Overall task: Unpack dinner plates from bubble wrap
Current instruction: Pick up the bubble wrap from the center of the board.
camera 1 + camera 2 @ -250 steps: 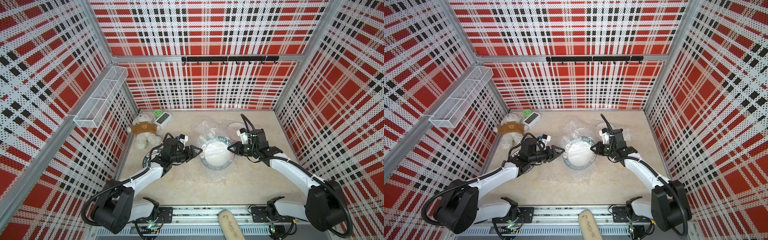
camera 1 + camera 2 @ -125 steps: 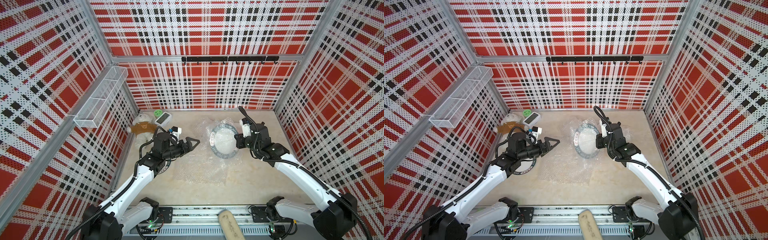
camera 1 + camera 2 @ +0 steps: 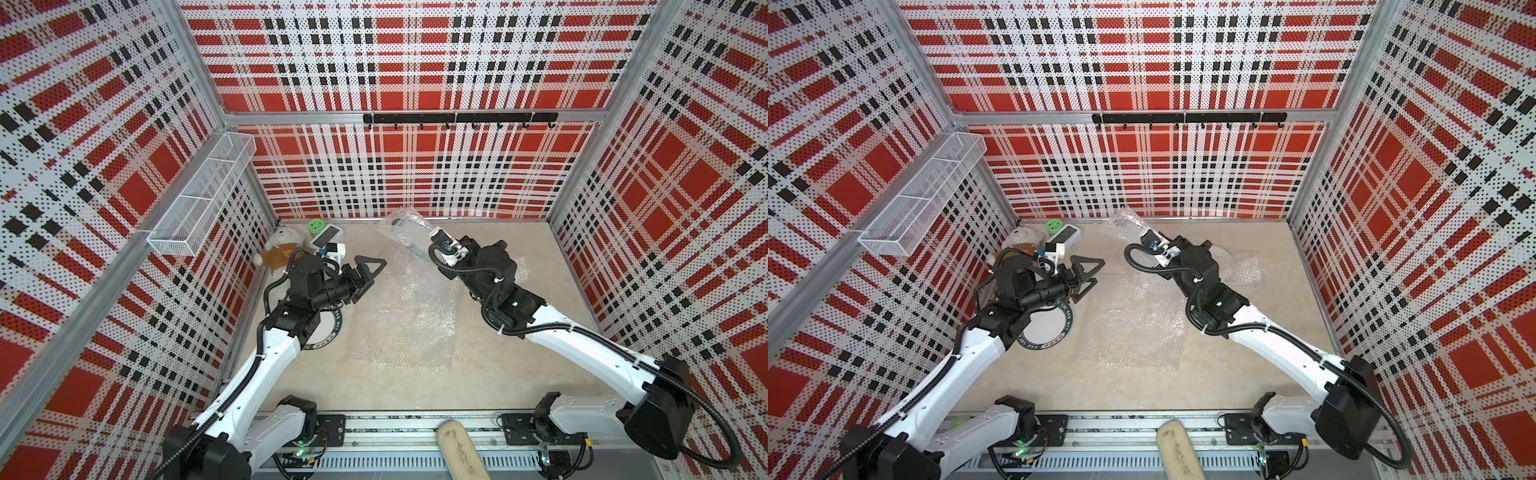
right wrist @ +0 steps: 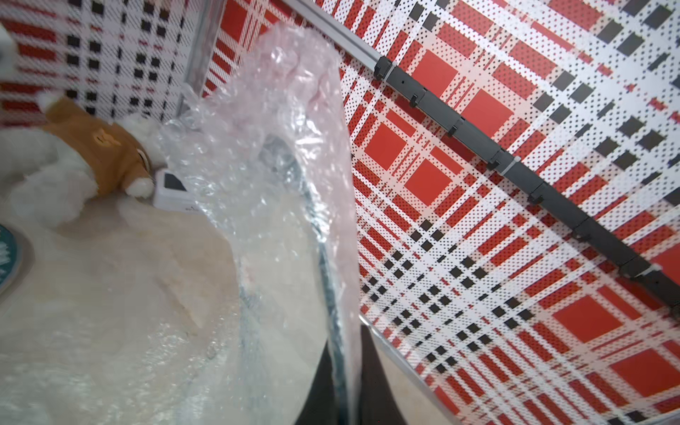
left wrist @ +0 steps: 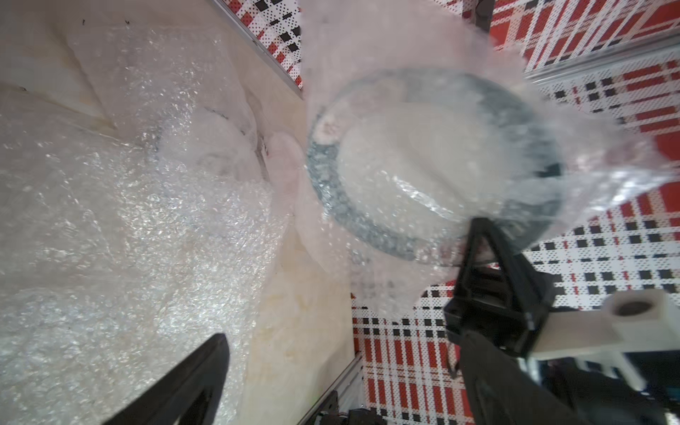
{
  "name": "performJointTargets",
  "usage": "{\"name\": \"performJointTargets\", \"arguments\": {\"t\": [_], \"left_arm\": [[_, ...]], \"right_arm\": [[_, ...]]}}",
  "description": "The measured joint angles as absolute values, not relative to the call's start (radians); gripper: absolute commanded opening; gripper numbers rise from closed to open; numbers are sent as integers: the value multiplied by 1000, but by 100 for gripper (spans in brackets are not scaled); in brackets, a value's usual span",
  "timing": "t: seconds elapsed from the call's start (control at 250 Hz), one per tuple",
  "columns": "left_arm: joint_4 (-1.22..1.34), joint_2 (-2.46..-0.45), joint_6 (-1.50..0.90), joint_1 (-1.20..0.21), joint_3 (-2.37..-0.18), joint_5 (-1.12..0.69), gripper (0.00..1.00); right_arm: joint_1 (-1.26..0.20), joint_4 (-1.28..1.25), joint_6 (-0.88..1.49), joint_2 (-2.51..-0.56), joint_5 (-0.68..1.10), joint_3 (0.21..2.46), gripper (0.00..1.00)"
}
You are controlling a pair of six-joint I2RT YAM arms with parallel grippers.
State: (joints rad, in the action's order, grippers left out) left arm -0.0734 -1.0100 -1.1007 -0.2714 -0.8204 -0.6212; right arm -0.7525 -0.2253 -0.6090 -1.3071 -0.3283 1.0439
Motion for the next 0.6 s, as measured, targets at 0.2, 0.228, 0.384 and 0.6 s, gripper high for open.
{"name": "performJointTargets", "arguments": {"t": [0.2,0.228,0.384,0.6], "left_arm": [[-39,-869,-1209,-313,-844,-567,99],[-33,-870,-1221,-336,-861,-559,99],[22,-962,-1285,-450,-952,-514,97],[33,-1113,-1365,-511,-972,-442,92]], "right_arm": [[-756,-370,-804,-1375,-404,955,0],[-759,-391,-826,-1382,-411,946,0],[-808,-516,-926,-1422,-444,908,0],[-869,-641,-1015,-1446,-468,867,0]]}}
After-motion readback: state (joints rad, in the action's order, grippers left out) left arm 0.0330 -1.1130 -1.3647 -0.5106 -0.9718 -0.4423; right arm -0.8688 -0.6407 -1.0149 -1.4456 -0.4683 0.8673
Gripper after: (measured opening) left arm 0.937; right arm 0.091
